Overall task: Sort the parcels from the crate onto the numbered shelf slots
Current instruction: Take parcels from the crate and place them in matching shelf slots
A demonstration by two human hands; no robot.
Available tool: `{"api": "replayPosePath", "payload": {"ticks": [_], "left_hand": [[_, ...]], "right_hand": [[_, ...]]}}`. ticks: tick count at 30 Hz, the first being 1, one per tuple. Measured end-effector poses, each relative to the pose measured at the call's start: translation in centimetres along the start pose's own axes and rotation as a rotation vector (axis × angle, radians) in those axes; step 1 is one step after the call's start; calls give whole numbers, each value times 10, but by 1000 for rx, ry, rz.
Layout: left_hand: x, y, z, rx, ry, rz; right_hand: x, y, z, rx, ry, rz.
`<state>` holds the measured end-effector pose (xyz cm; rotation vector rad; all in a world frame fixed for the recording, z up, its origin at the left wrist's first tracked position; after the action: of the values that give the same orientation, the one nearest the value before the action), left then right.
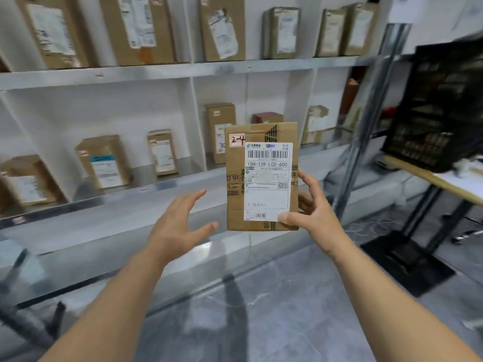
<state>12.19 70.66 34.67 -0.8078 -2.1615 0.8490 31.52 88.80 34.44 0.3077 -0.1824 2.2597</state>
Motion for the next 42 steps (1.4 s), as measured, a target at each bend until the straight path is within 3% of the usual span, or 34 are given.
{"api": "replayPosePath", "payload": {"ticks": [20,29,42], "left_hand": [[224,137,-61,-14,344,126],[273,234,-145,27,408,227],[354,361,-274,283,409,210]], "right_hand": [[138,-132,-24,-61,-14,-251],[159,-251,-47,-84,-5,-354],[236,-441,-58,-130,-32,-321]]}}
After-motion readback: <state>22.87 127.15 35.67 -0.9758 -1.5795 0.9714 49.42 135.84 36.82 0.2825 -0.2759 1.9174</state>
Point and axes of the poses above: each hand's wrist, its own x-axis towards the middle knuckle, its own y-axis out of the palm, z = x × y, the point moved 6 cm from there along x, towards the middle knuckle, and after that the axes turned 6 degrees about -z, right-handed, at the moved point
